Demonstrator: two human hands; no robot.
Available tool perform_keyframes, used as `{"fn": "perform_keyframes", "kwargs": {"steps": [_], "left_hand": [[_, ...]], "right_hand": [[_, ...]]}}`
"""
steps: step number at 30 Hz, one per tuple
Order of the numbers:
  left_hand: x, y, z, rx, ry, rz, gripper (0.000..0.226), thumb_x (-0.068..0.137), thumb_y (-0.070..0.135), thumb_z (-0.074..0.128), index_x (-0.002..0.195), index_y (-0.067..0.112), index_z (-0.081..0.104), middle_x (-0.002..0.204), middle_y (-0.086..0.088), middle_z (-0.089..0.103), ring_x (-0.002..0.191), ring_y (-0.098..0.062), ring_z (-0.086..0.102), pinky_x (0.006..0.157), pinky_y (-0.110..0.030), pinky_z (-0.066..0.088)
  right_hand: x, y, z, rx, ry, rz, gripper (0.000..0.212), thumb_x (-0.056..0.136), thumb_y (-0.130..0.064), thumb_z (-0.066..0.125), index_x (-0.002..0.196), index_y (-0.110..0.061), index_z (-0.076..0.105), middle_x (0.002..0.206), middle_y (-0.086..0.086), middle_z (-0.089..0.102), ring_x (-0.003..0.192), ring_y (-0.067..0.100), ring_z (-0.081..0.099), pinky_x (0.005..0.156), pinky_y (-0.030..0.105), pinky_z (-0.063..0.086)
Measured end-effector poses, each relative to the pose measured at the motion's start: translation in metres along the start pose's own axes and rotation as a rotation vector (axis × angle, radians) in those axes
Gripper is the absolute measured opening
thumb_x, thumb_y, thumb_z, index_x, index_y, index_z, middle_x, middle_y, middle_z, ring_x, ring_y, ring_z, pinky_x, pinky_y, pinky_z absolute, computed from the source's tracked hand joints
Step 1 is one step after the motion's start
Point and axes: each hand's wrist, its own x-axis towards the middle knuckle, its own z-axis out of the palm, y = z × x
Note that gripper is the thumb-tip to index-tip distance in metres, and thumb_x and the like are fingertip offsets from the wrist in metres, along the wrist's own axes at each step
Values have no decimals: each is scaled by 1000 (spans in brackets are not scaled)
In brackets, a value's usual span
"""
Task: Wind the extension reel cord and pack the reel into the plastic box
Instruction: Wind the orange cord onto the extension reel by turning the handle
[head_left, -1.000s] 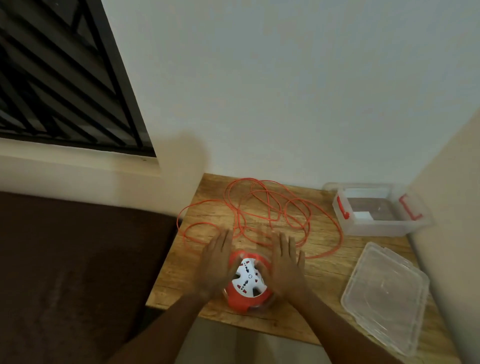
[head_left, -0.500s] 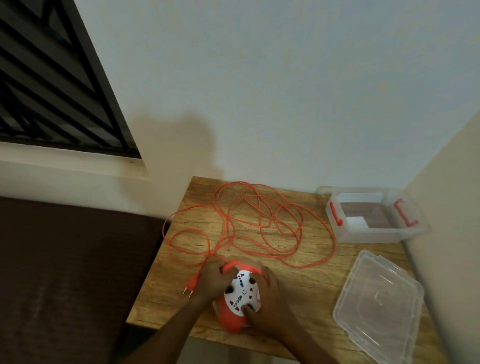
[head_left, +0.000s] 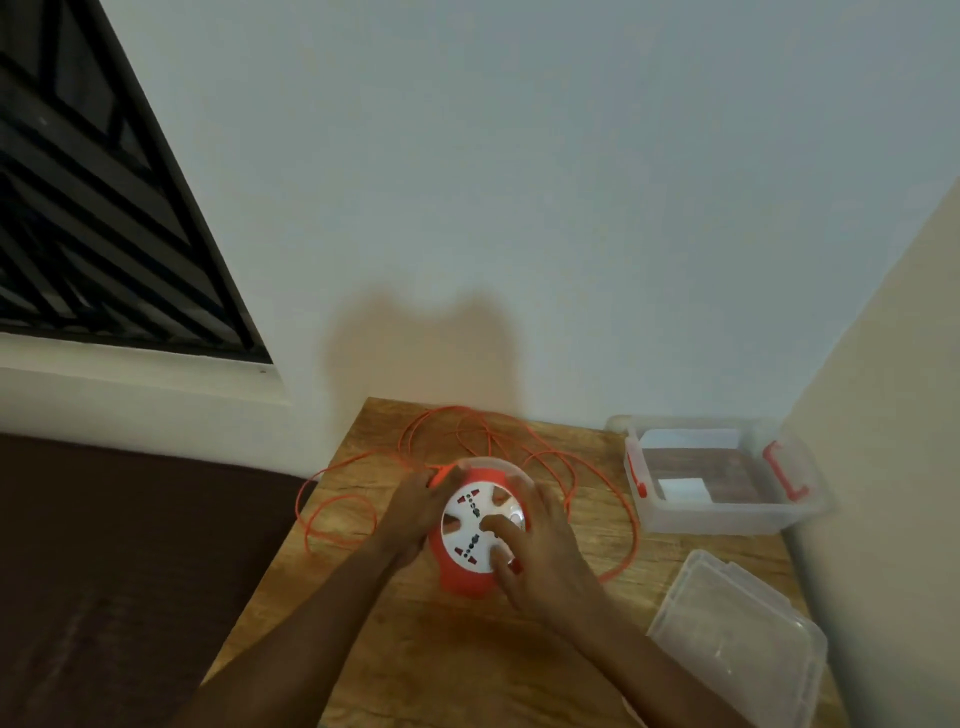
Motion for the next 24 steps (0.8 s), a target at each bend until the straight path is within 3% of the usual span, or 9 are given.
{"fn": "perform_keyframes", "kwargs": {"steps": [3, 8, 13, 17, 22, 24], "left_hand": [[17, 28, 4, -34, 34, 49, 67, 89, 61, 66, 97, -5, 71, 91, -31, 75, 74, -43, 73, 67, -43, 60], [38, 65, 0, 3, 6, 111, 59, 91, 57, 65, 108, 2, 73, 96, -22, 79, 83, -46, 77, 80, -63, 63], [48, 78, -8, 29, 18, 119, 49, 96, 51, 64, 107, 4, 74, 95, -18, 81, 82, -39, 79, 81, -62, 64], [52, 78, -12, 31, 11, 140, 46, 95, 49, 65, 106, 5, 75, 96, -15, 81, 83, -36, 79, 82, -58, 64], [54, 70, -15, 19, 19, 155, 45, 97, 47, 65, 103, 3, 76, 93, -16, 81, 82, -36, 79, 80, -57, 65], [54, 68, -14, 16, 22, 158, 46, 98, 45, 66, 100, 0, 75, 90, -19, 80, 80, -40, 78, 78, -58, 65]], "right_hand": [[19, 2, -11, -192, -94, -28, 53, 76, -27, 79, 122, -36, 52, 151, 11, 34, 143, 40, 21, 97, 64, 44], [44, -4, -32, -314, -99, 14, 65, 64, -20, 90, 118, -37, 57, 145, 16, 45, 138, 48, 32, 89, 65, 49], [61, -14, -36, -429, -88, 29, 57, 77, -25, 78, 127, -37, 52, 143, 22, 47, 134, 50, 36, 96, 63, 44], [75, -18, -32, -453, -95, 35, 72, 73, -38, 83, 135, -35, 48, 135, 24, 54, 127, 50, 46, 97, 61, 44], [84, -20, -27, -569, -199, 17, 82, 86, -41, 71, 151, -36, 20, 142, 27, 41, 132, 48, 36, 108, 60, 33], [87, -22, -27, -622, -235, 13, 84, 87, -40, 70, 151, -34, 18, 142, 29, 41, 132, 48, 35, 109, 60, 31]]}}
